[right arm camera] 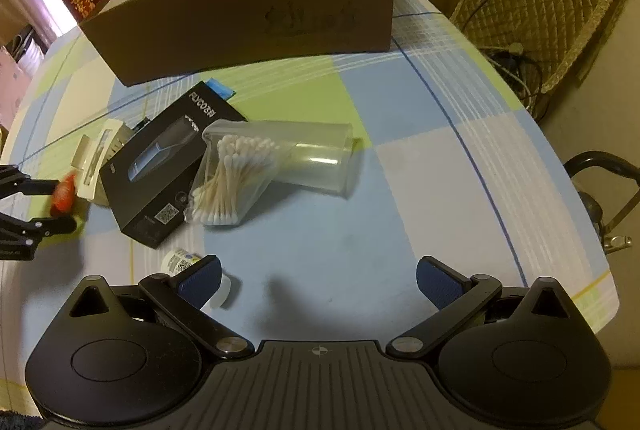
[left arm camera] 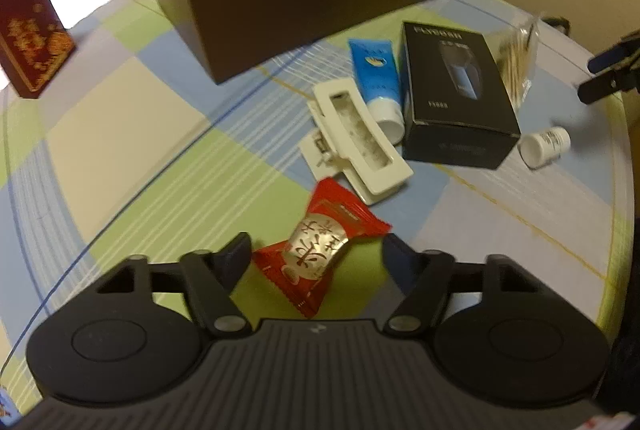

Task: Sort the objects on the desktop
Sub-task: 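Grasp the red candy packet with the left gripper while the right grasps the pill bottle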

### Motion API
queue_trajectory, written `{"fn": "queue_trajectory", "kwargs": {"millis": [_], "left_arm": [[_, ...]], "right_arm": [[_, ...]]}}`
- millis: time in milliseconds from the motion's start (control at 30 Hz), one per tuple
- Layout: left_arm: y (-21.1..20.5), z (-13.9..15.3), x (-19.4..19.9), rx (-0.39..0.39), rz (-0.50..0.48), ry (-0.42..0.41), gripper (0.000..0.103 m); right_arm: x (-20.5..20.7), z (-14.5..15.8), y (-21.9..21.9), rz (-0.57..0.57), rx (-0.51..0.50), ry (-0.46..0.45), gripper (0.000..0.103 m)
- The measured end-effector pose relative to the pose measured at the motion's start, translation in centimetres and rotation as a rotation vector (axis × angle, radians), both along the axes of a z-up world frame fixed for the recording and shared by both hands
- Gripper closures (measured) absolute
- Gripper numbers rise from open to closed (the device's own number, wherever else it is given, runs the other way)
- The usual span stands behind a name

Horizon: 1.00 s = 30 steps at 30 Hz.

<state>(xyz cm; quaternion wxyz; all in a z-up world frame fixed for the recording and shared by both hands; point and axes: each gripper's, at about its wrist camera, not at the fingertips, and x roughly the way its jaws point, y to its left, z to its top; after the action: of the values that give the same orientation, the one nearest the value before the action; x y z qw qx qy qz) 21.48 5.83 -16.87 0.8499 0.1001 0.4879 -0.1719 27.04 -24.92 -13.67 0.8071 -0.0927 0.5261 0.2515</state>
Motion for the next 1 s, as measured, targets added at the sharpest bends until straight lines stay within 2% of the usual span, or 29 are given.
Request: {"fn": "queue_trajectory", "kwargs": {"millis": [133,200,367,500,567,600,633,867,1000], "left_arm": [[0.1,-0.5,0.4,0.0,0.013,0.026,0.06],[0.4,-0.4,0.3,-0.017,0.067,0.037,0.068],[0.6,0.1,-0.4,0.007,0.179,0.044,0.075],[1.3,0.7,-1.4,0.023,0.278,0.048,0.078],[1.8,1.0,-2.0,0.021,0.322,0.055,0.078],[2.2,1.2,-2.4,0.01,0.345,0.057,0.078],[2.5,1.3,-2.6,0.0,0.363,0.058,0.078],[3.6,1.9,-4.4,-0.089,0.464,0.082,0.078],[3.6,2.0,-5.1,-0.133,0.49,0.096,0.078]], "right_arm": [[-0.1,-0.2,0.3,0.01,-0.001,0.001,0.002],[-0.2,-0.2,0.5,0.023,0.008,0.001,0.002],[-0.9,-0.1,1.7,0.102,0.053,-0.007,0.002],[-1.8,-0.4,3.4,0.213,0.077,-0.01,0.003],[-2.5,-0.7,4.4,0.291,0.071,-0.024,0.014],[-2.8,-0.9,4.9,0.33,0.066,-0.026,0.026],[-3.0,-1.3,5.4,0.363,0.06,-0.021,0.033],[-3.8,-3.1,7.1,0.496,-0.004,-0.053,0.056],[-4.0,-3.8,7.4,0.528,-0.017,-0.057,0.07]]}}
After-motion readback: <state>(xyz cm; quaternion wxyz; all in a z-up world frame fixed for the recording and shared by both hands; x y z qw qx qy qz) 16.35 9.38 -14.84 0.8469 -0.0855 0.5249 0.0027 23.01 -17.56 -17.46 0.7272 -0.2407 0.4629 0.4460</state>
